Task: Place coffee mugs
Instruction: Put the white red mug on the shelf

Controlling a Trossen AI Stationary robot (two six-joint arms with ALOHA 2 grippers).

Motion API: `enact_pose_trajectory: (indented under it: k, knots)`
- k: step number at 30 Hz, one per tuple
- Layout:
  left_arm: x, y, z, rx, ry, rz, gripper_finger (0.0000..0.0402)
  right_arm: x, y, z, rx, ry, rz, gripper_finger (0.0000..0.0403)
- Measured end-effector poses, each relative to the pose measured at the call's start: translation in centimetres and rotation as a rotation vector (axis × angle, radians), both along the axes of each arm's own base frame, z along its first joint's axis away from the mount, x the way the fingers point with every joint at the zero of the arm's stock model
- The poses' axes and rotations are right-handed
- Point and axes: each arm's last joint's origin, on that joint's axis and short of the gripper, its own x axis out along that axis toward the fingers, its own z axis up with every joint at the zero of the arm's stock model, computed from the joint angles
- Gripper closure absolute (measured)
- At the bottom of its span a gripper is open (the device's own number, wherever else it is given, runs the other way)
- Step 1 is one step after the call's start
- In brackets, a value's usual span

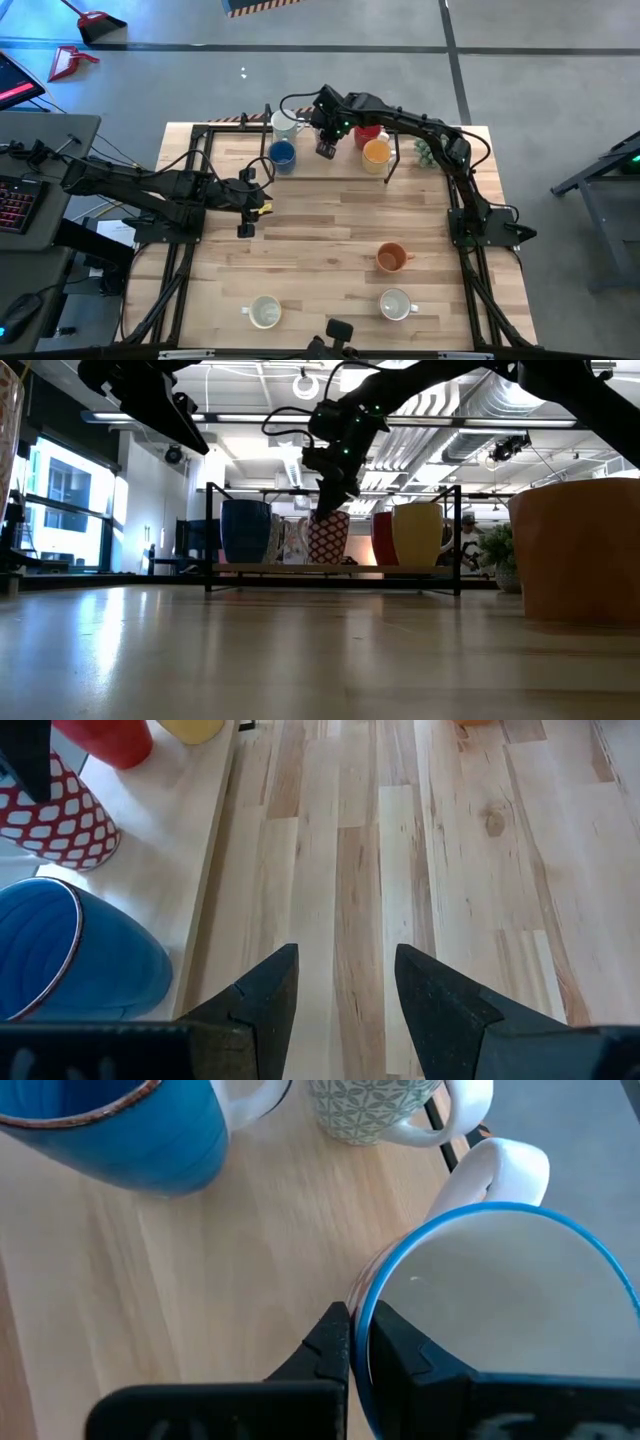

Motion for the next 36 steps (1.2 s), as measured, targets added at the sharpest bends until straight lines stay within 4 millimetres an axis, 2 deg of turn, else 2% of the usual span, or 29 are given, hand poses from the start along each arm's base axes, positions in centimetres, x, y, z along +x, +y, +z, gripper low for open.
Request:
enact_pose_trajectory:
  k: [24, 36]
  knots:
    - [0.0, 0.0, 0.0, 0.012, 0.003, -0.013, 0.0243, -0.4, 0.4, -0.1, -0.015, 0.078, -0.024, 0.0403]
    - [0.0, 0.0, 0.0, -0.001, 0.0, 0.0, 0.0243, -1.2, -0.6, -0.1, -0.025, 0.103, -0.063, 0.0403]
